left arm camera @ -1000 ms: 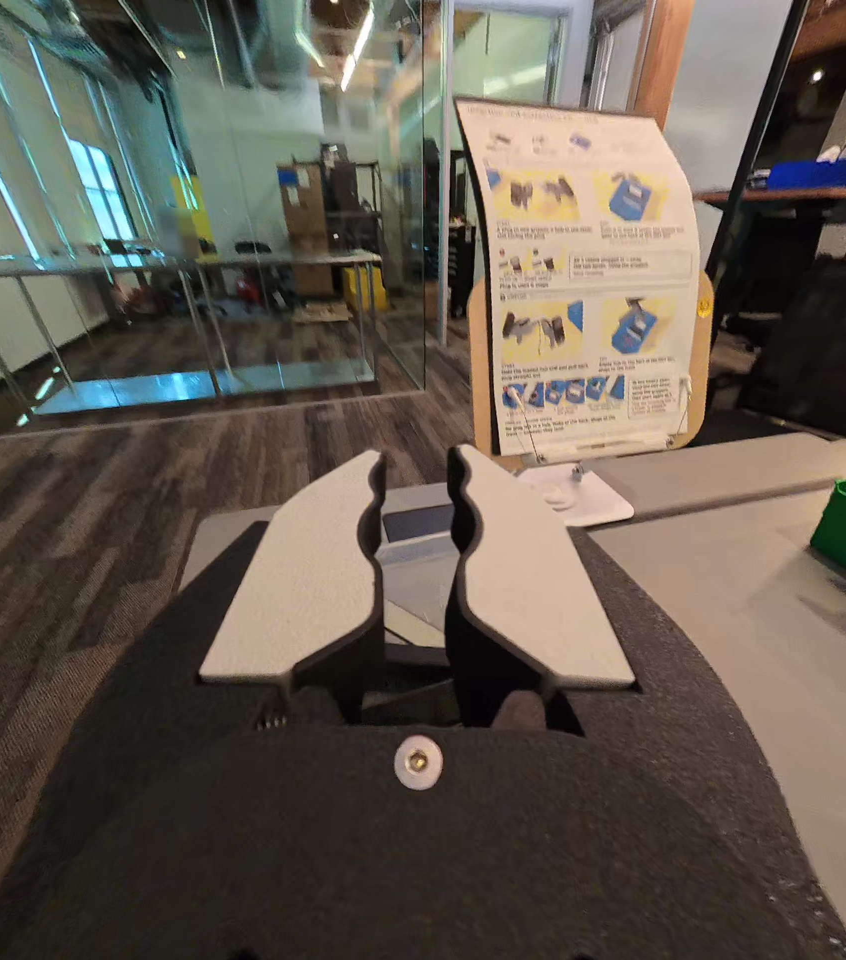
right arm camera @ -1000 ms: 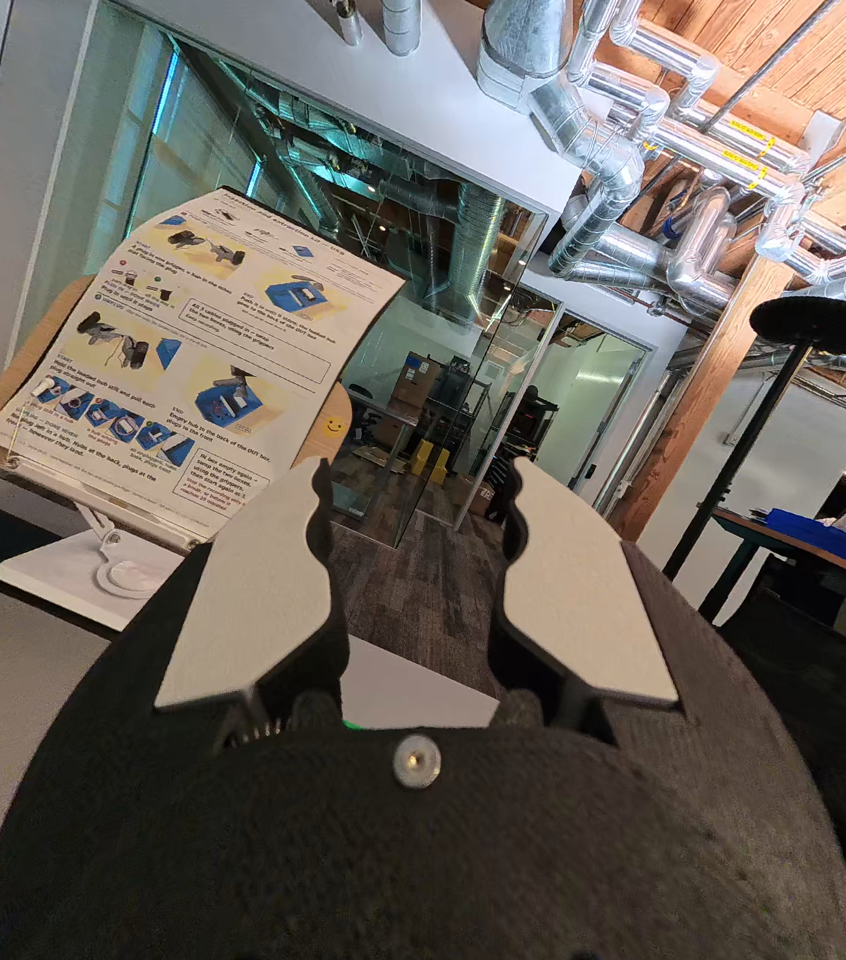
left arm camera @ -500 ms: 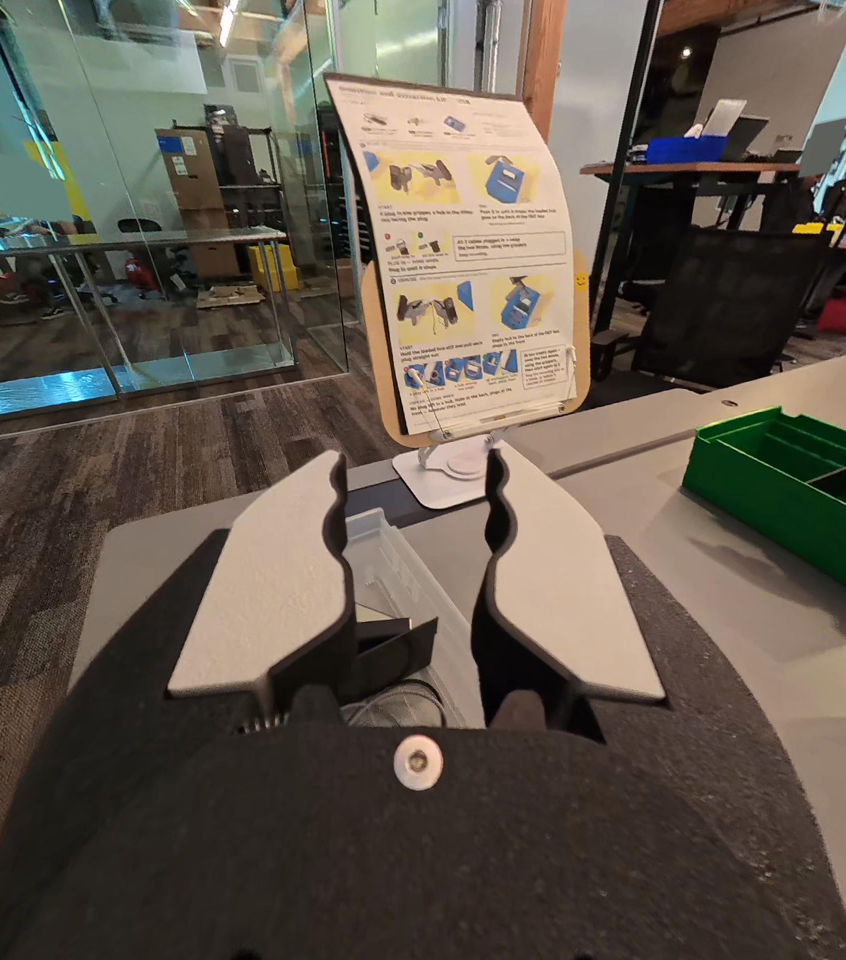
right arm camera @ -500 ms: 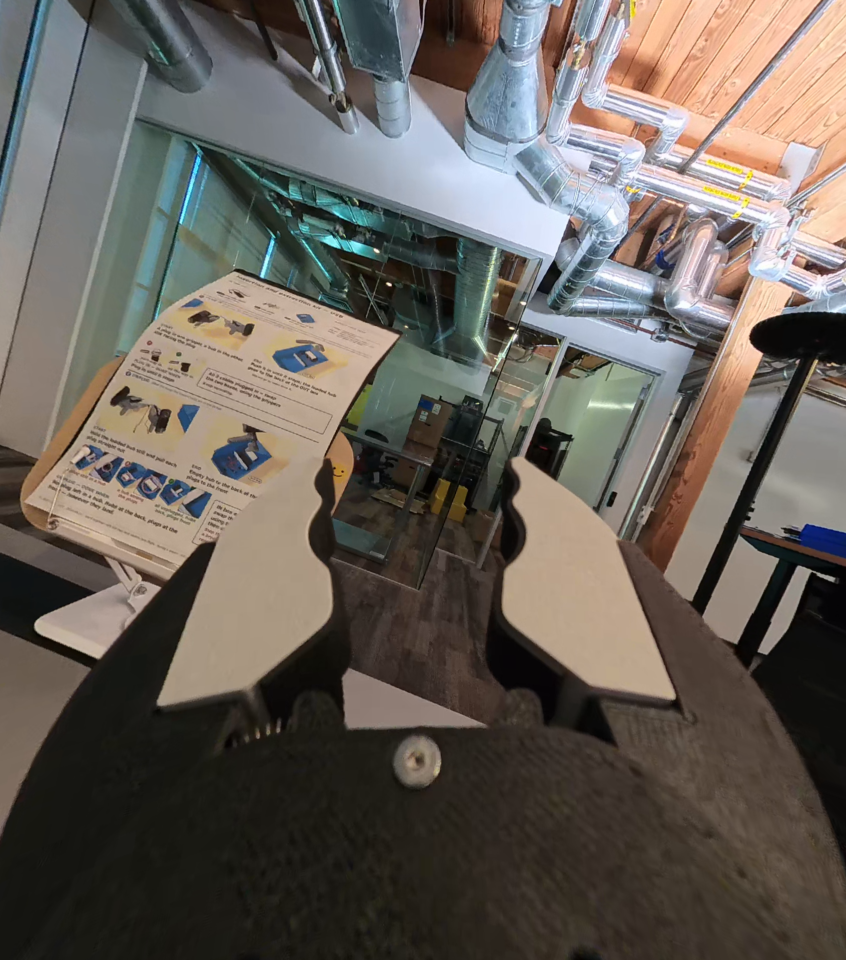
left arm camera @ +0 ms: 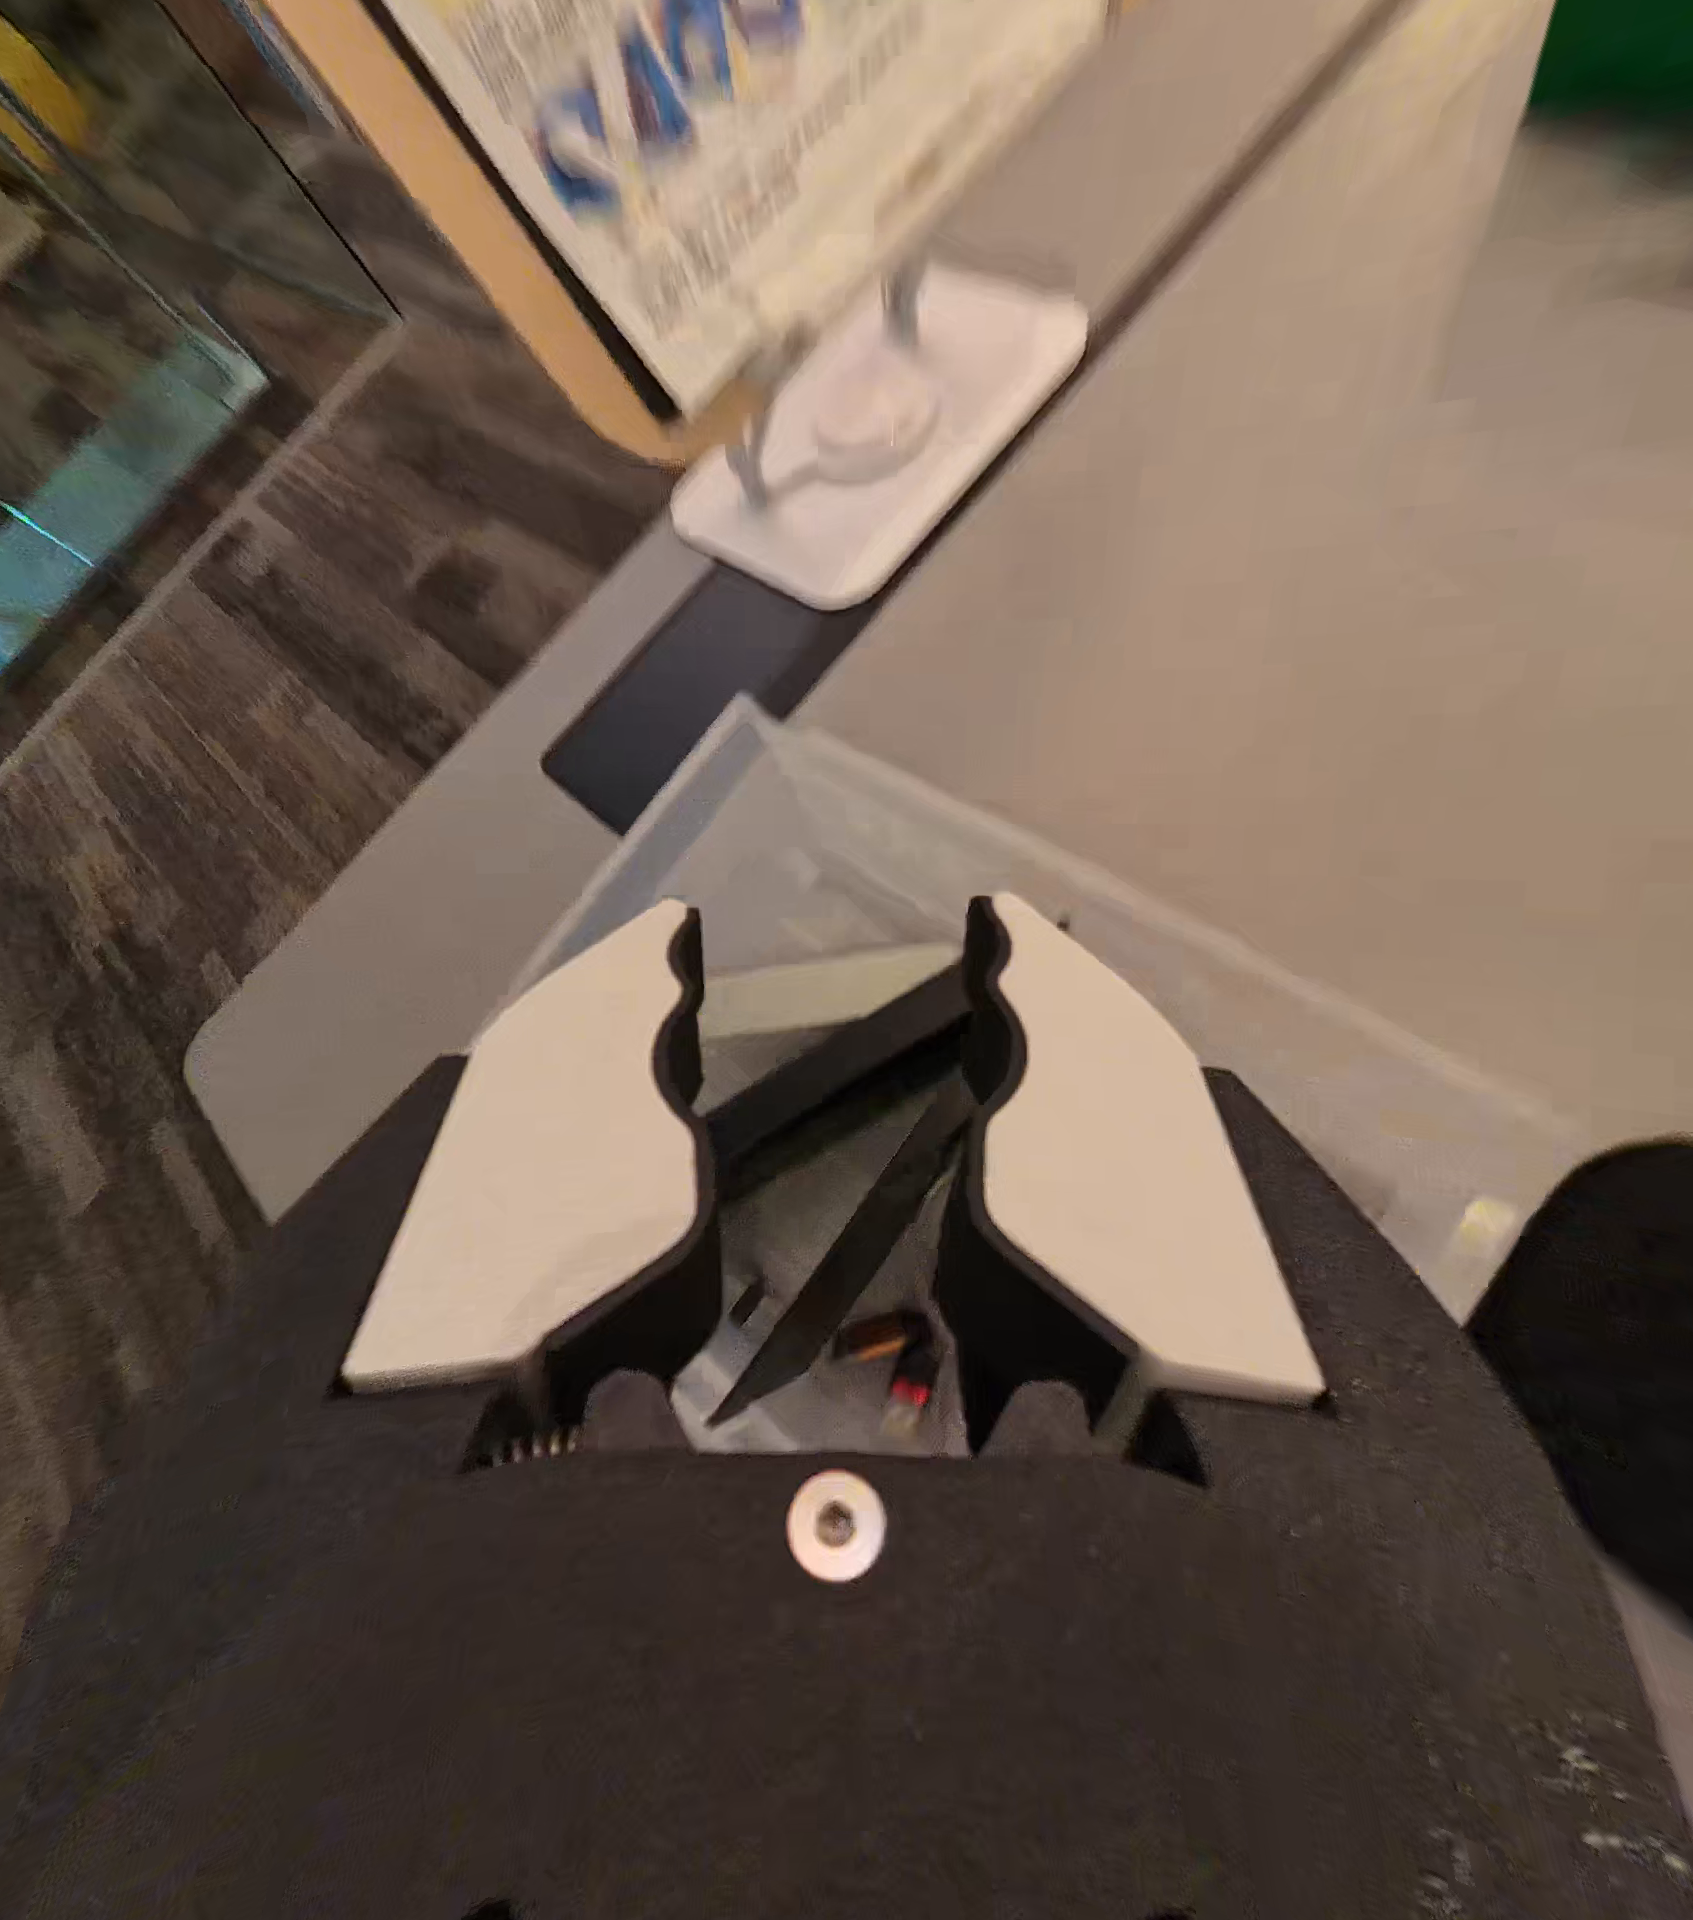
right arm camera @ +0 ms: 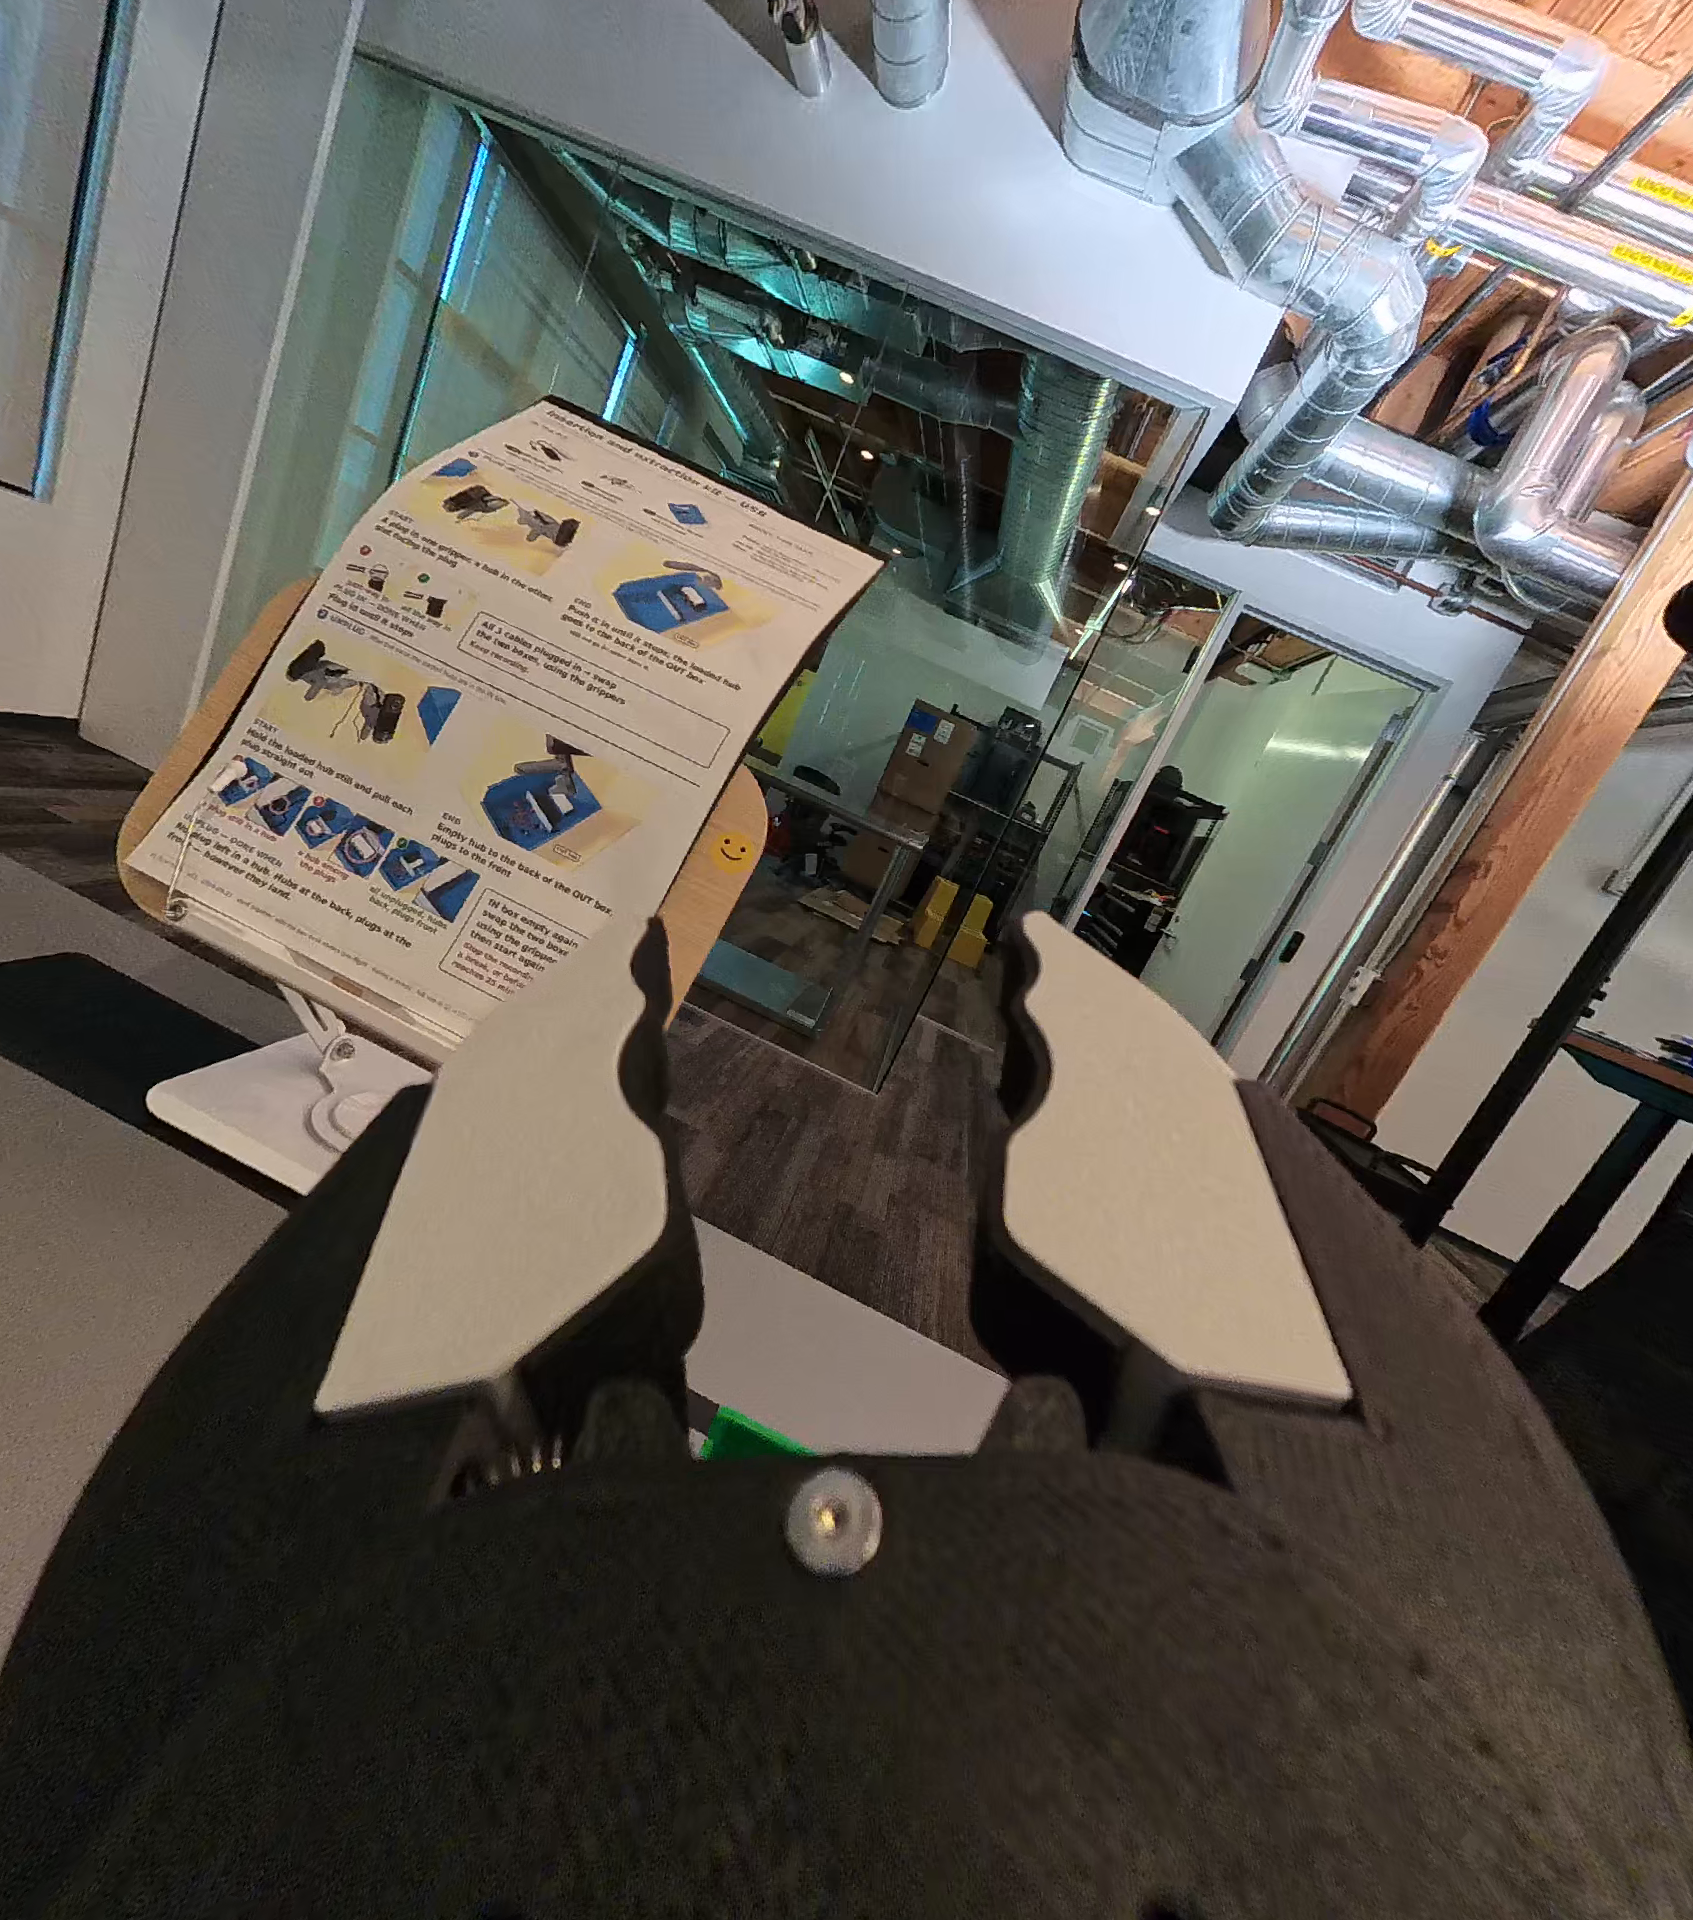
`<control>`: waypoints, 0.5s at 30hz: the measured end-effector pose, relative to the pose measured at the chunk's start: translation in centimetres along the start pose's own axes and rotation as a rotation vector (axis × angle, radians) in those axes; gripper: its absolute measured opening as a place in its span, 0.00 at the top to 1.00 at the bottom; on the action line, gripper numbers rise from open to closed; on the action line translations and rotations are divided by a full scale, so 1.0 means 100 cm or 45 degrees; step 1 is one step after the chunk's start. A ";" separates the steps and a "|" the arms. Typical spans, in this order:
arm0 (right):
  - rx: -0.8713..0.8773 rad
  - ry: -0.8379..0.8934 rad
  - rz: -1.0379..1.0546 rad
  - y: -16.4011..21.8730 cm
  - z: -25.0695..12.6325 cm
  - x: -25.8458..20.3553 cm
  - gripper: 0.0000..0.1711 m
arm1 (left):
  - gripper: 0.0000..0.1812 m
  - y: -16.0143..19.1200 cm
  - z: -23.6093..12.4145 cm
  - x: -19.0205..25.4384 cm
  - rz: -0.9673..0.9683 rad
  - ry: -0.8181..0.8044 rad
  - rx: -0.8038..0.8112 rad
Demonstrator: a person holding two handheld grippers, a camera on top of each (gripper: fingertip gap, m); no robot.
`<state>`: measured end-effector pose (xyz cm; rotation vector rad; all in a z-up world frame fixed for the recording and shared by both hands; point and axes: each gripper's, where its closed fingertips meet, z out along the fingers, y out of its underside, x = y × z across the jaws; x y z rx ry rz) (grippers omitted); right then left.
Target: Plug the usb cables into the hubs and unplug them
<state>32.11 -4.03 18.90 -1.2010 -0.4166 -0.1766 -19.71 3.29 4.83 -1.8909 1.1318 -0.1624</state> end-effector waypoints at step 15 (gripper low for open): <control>-0.104 0.020 -0.005 0.024 0.008 0.006 0.64 | 0.78 0.128 0.097 -0.003 0.551 0.372 -0.859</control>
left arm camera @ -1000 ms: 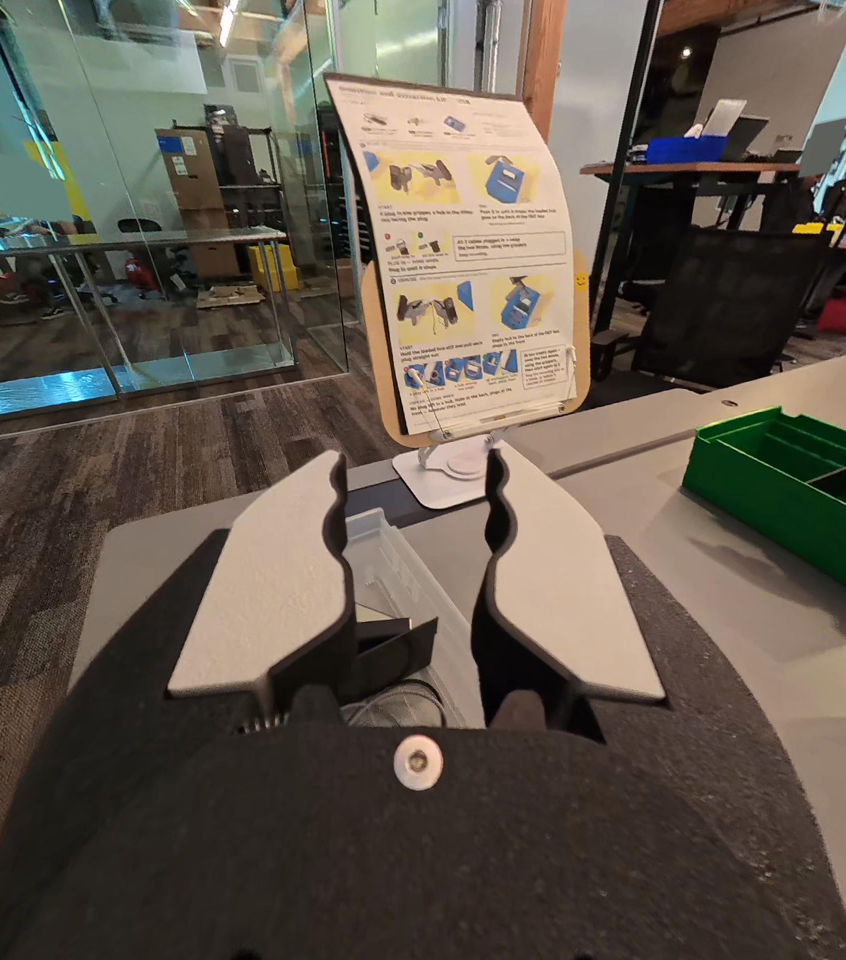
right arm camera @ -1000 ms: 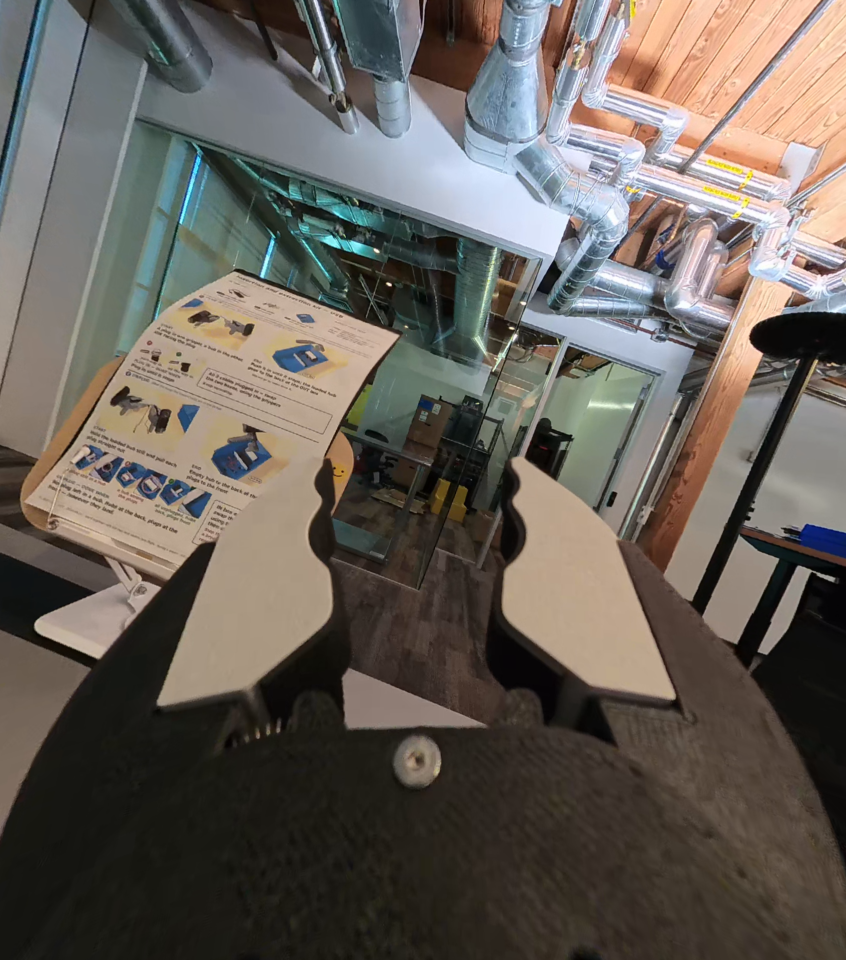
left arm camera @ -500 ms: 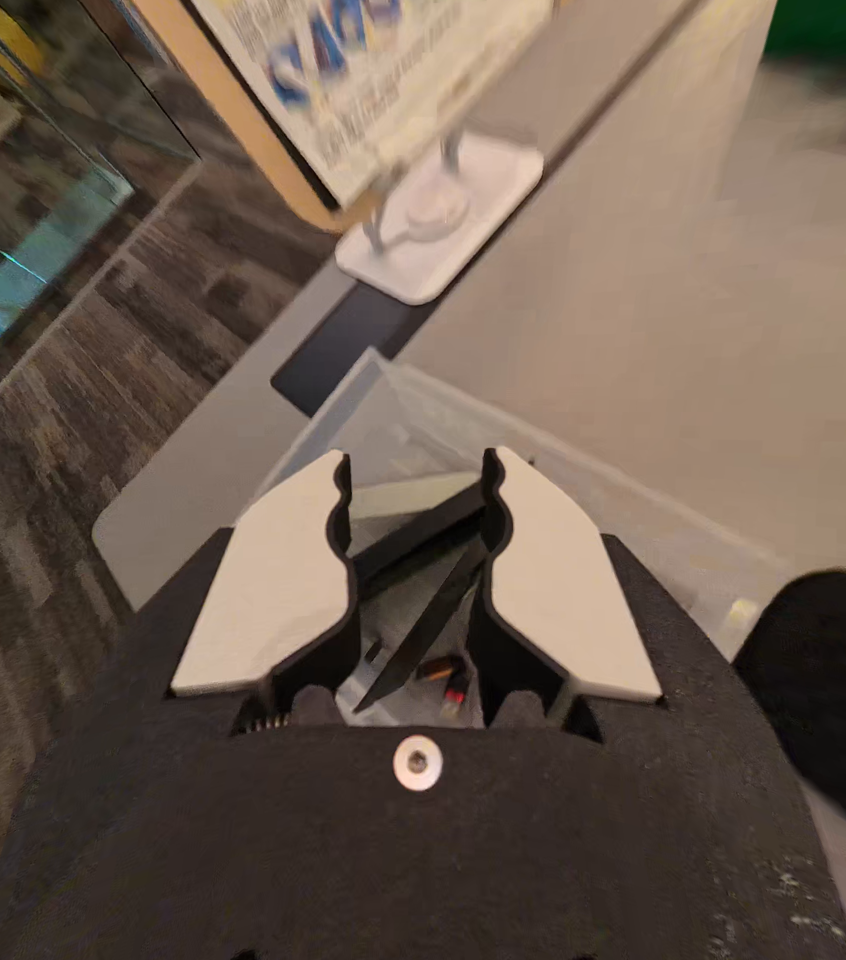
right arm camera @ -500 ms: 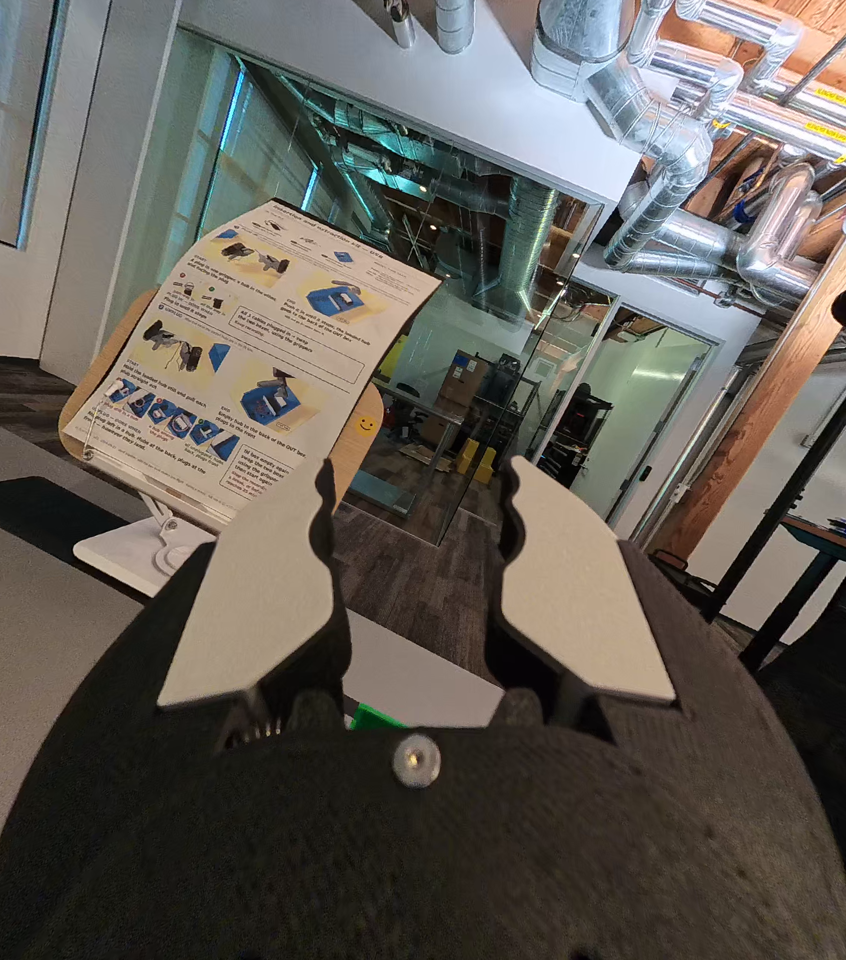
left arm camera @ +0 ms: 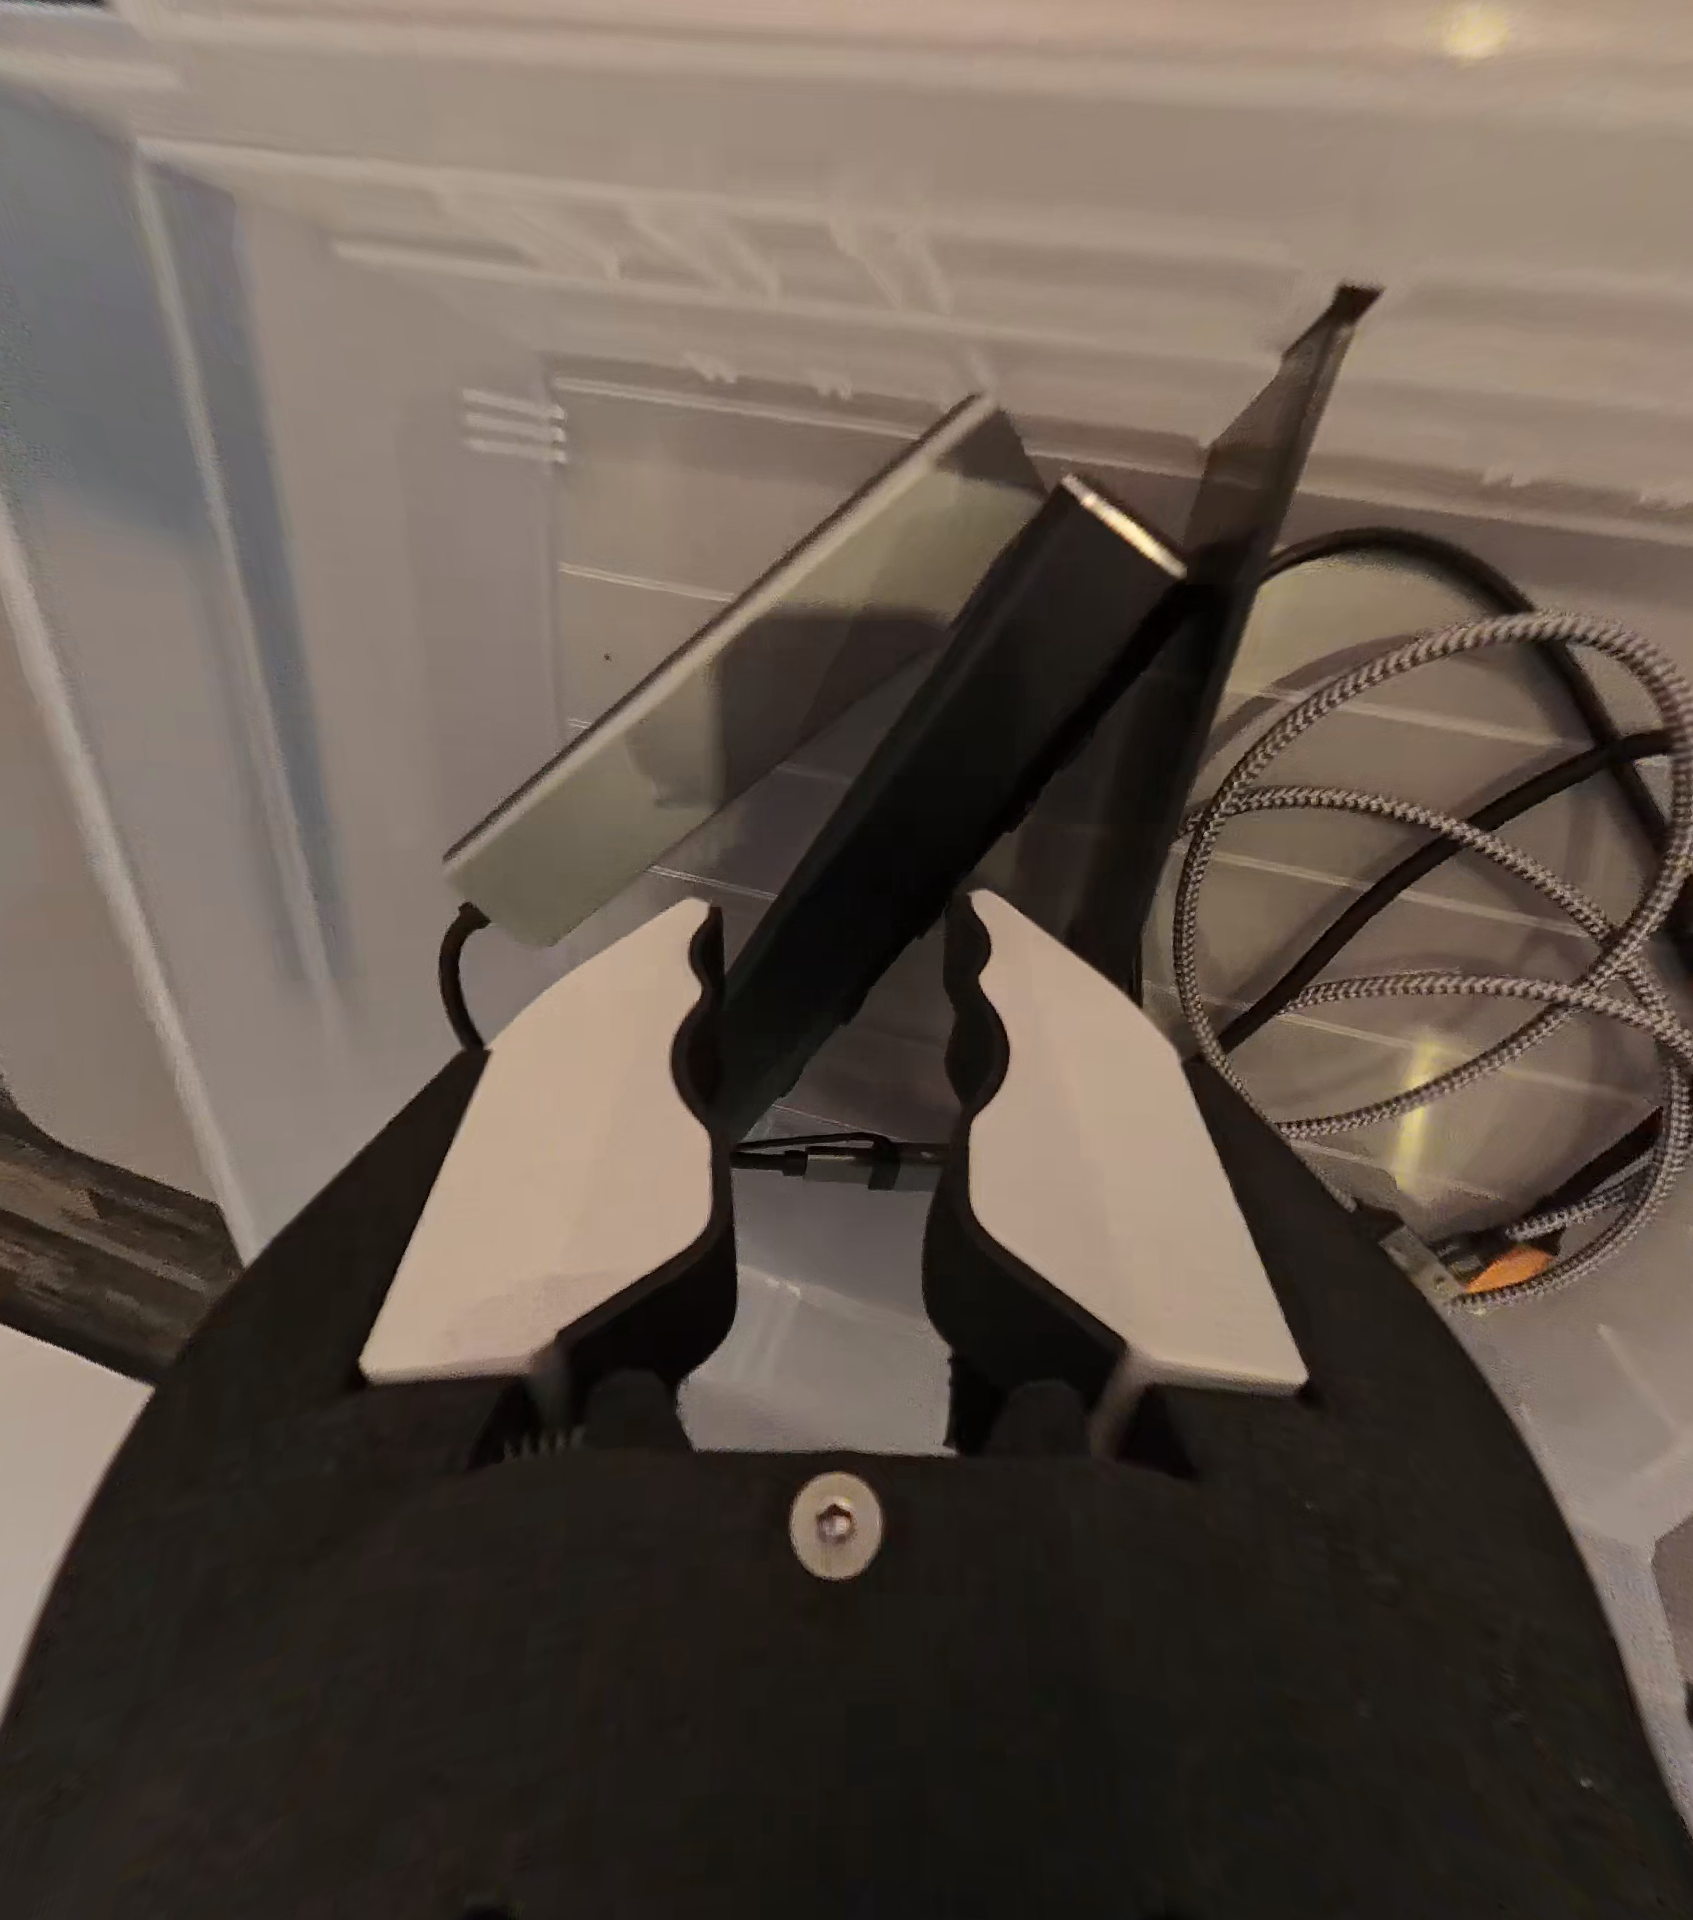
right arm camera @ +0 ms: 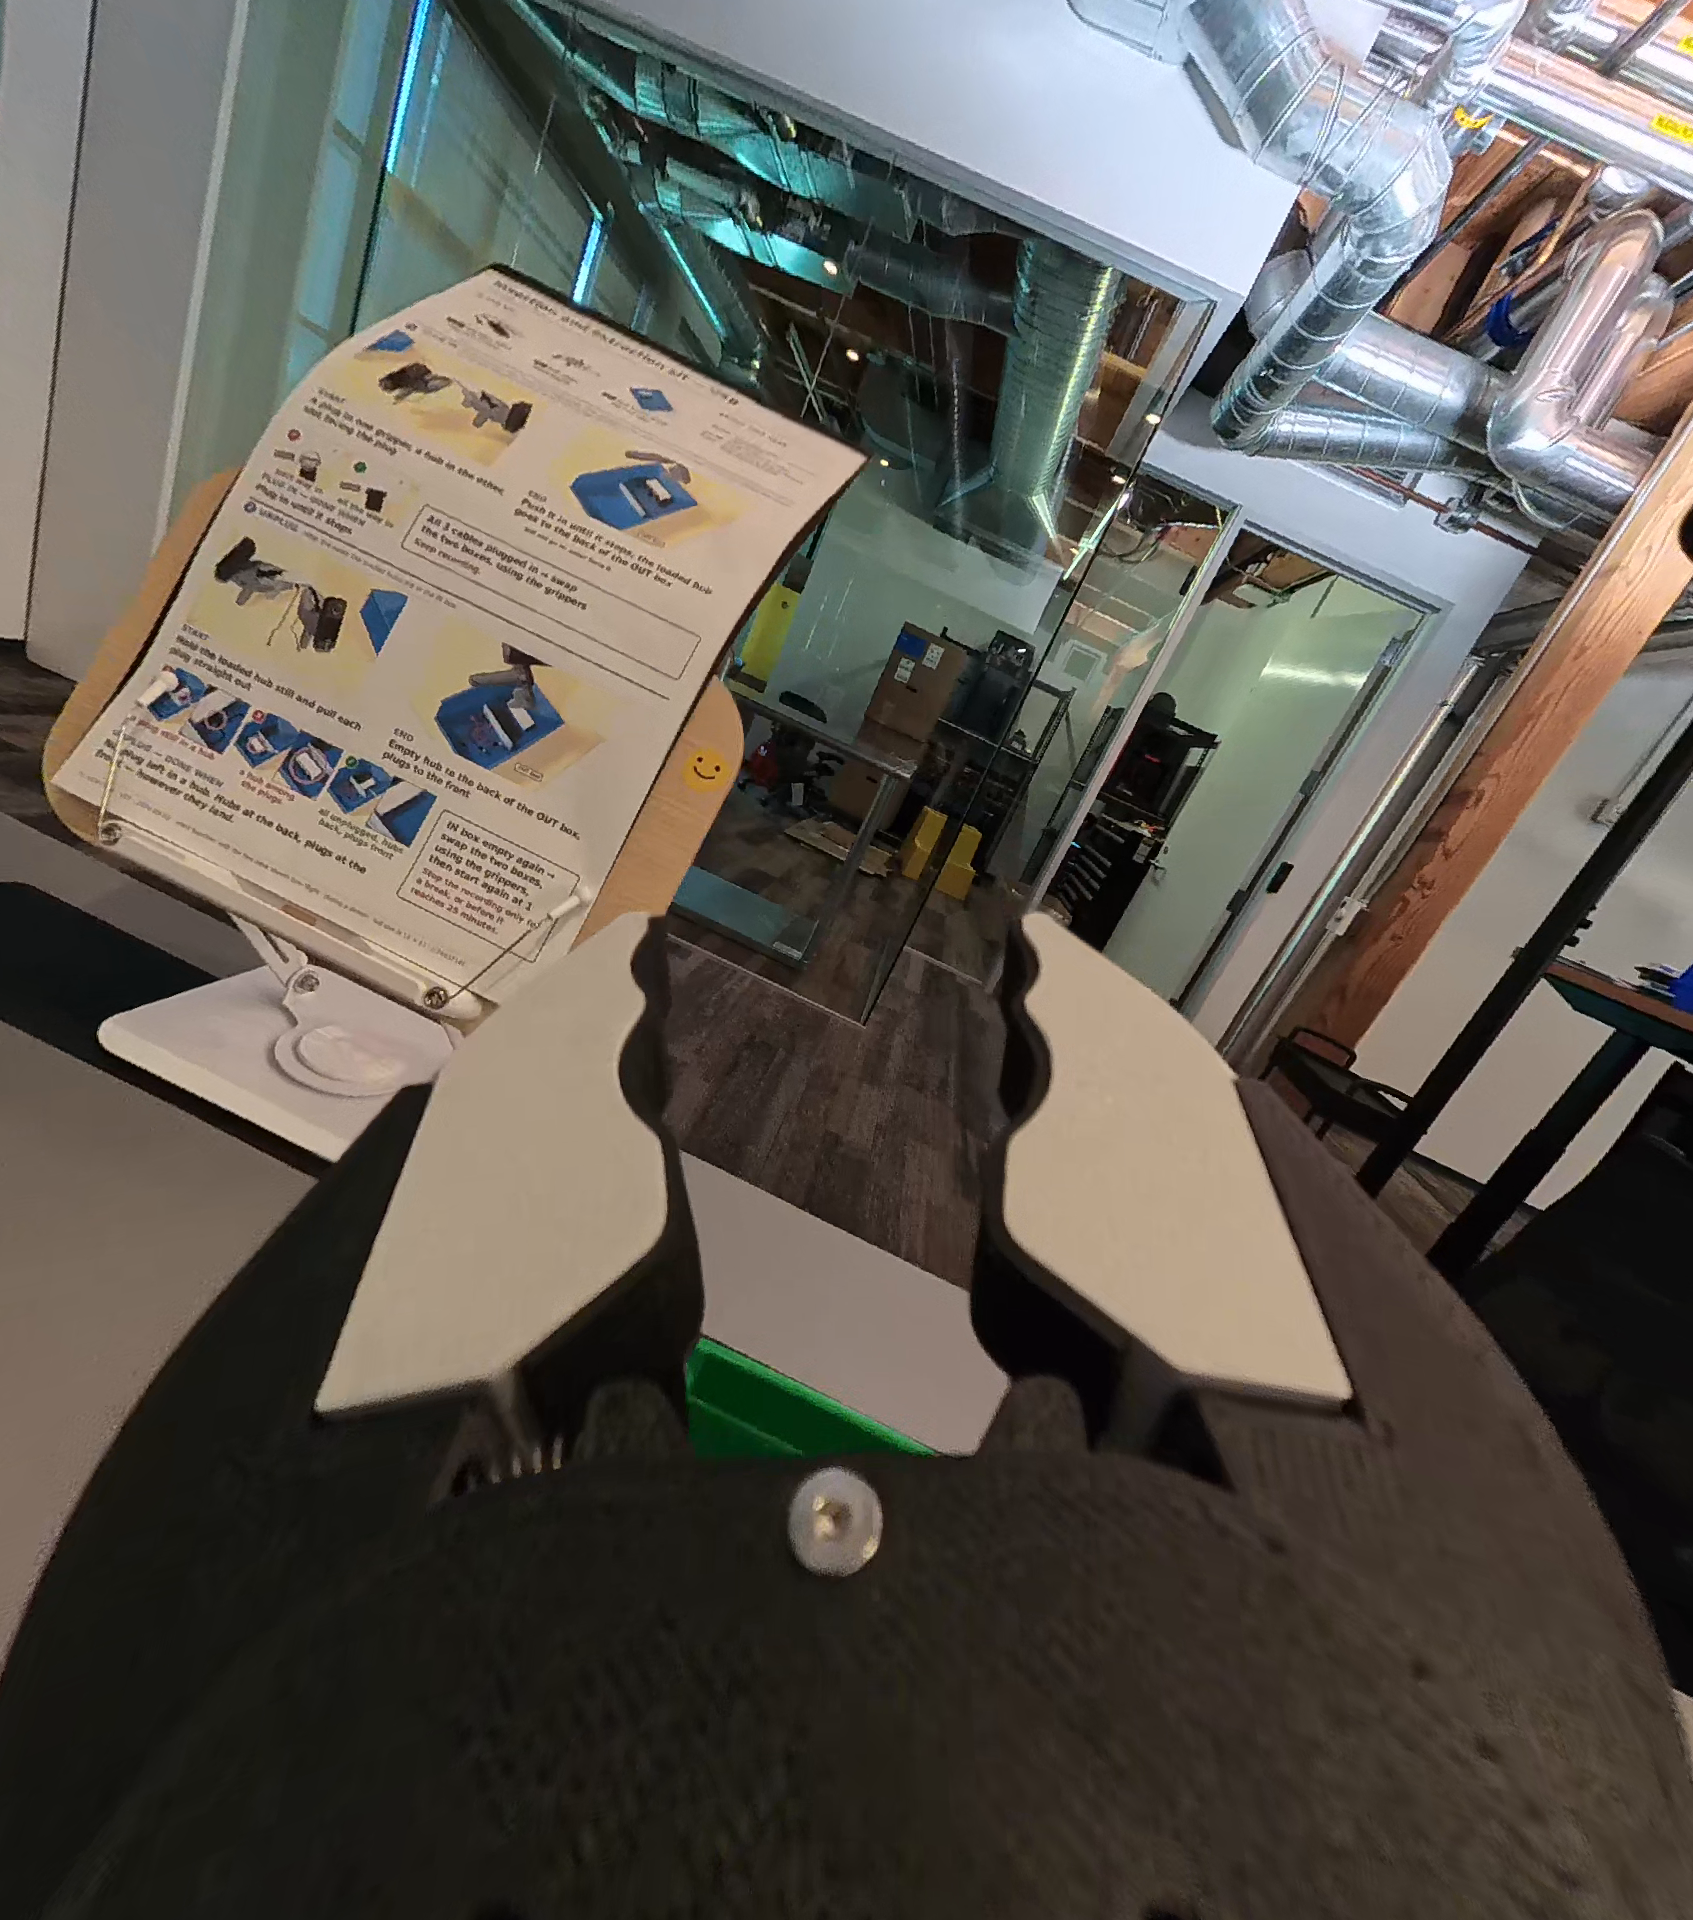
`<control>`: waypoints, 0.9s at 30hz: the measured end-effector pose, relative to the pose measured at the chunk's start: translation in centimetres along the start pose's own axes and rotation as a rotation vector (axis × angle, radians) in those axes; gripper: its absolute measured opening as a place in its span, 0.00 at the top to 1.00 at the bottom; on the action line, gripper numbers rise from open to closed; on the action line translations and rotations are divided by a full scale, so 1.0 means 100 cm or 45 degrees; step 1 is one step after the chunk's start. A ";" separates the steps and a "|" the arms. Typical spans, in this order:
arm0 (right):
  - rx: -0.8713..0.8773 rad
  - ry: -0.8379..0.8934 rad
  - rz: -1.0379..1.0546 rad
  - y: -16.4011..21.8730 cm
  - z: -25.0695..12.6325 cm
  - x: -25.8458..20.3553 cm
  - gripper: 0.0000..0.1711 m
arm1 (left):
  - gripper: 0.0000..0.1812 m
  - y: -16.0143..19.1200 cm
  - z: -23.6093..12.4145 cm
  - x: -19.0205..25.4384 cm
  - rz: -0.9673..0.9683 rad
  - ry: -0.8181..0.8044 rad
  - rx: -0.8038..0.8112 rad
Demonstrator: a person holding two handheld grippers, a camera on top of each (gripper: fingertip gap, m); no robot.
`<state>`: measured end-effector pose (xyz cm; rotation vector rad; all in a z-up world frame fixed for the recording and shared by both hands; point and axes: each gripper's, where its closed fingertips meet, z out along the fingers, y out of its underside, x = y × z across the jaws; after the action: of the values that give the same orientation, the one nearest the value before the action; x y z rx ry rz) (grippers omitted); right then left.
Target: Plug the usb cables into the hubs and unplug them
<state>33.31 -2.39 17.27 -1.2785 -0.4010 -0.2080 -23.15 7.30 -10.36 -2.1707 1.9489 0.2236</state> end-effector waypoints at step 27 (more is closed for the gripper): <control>-0.154 -0.063 -0.189 0.024 0.017 -0.022 0.64 | 0.76 0.025 0.048 0.005 0.203 0.252 -0.340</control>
<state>31.89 -0.20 14.66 -1.3755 -0.5331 -0.3302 -25.41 7.83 -15.29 -2.2738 2.3249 0.3224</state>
